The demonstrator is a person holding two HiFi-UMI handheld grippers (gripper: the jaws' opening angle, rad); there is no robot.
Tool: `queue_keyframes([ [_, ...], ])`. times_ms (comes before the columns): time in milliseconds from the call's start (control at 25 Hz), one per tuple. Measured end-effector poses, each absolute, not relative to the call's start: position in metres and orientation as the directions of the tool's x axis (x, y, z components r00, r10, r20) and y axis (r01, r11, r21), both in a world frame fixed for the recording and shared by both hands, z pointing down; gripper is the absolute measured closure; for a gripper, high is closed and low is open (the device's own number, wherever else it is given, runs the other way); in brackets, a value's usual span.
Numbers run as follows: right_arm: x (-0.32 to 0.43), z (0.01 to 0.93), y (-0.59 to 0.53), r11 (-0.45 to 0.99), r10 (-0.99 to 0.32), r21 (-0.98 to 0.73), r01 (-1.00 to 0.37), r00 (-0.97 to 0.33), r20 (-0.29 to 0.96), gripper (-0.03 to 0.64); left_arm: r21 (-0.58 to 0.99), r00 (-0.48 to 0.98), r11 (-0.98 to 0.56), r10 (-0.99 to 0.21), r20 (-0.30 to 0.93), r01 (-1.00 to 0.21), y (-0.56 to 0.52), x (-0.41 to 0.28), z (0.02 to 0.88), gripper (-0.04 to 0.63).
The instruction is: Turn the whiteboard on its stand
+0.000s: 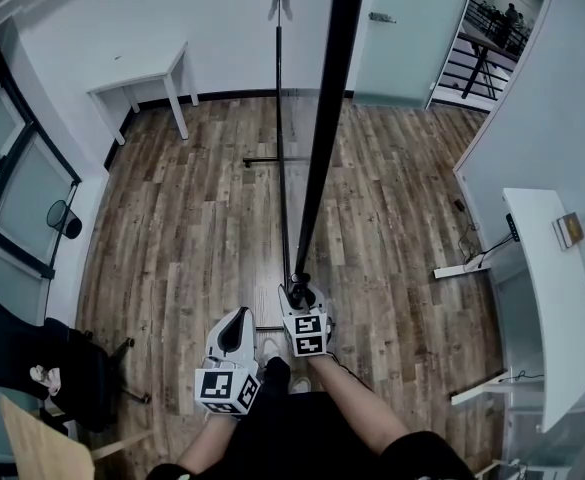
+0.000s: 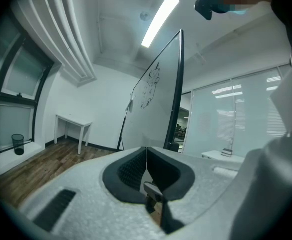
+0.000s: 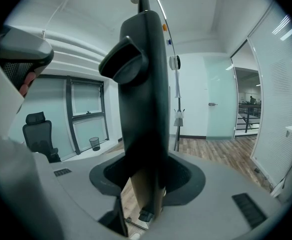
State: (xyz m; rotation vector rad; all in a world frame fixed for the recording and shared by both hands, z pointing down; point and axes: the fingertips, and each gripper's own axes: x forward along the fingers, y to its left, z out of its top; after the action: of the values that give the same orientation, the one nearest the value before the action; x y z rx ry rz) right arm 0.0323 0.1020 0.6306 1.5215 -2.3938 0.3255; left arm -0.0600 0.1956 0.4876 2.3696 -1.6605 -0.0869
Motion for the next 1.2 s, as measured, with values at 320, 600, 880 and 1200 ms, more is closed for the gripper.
queue_keyframes([
  [320,0.032,0.631,0.125,0.429,-0.838,-0.033,-0.903,-0.411,0.359,0.445,0.232,0.351,-0.324,-0.932,0.087,-0.917,0.202,-0.056,0.488,0.577],
  [600,0.031,0.631,0.142,0.438,-0.832,-0.039,-0.898,-0.421,0.362,0.445,0.233,0.348,-0.322,-0.934,0.084,-0.918,0.207,-0.056,0.488,0.577],
  [880,0.03,0.629,0.152,0.449,-0.825,-0.044,-0.893,-0.433,0.363,0.445,0.234,0.348,-0.32,-0.934,0.086,-0.918,0.208,-0.056,0.486,0.577],
  [1200,0.039,0.623,0.17,0.466,-0.802,-0.089,-0.88,-0.463,0.377,0.439,0.232,0.346,-0.32,-0.935,0.083,-0.919,0.211,-0.055,0.484,0.577],
])
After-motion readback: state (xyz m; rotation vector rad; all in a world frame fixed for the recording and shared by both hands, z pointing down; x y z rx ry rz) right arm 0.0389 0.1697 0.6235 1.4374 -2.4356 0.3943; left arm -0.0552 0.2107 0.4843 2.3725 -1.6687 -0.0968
